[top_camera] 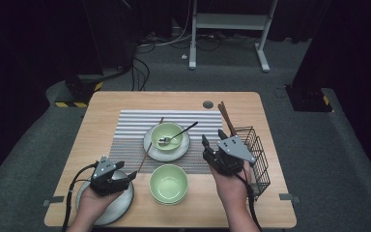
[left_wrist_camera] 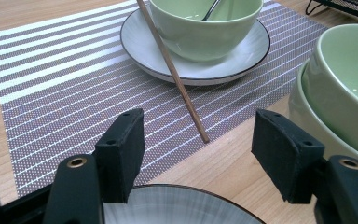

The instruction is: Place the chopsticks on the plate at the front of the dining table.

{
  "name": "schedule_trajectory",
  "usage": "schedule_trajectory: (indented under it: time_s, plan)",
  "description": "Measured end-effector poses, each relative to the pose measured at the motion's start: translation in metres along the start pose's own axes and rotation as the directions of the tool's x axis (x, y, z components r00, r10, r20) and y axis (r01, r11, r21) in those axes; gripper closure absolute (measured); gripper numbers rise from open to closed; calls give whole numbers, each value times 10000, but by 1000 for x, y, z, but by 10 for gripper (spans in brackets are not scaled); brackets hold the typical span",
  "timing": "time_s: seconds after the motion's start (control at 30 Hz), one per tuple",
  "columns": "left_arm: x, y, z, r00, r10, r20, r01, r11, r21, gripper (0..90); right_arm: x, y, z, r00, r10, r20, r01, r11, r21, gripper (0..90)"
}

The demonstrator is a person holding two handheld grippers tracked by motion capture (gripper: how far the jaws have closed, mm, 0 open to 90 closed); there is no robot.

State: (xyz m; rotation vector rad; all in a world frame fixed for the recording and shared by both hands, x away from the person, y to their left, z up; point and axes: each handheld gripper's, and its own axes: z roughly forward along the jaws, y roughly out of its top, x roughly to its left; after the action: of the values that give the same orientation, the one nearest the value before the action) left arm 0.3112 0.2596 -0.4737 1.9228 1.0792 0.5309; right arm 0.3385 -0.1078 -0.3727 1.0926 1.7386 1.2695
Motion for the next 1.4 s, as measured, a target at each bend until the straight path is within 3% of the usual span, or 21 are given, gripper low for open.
schedule_trajectory:
  time_s: [0.5, 1.4]
  plan:
    - [0, 1, 0, 9998, -142, 105, 142, 9999, -74, 340, -15, 10, 2, 9992, 48, 404, -44, 9999, -92, 459]
    - [-2, -1, 2, 9998, -129, 167, 129, 9999, 21, 339, -37, 31, 15, 9954, 102, 952, -82, 9997, -214, 566]
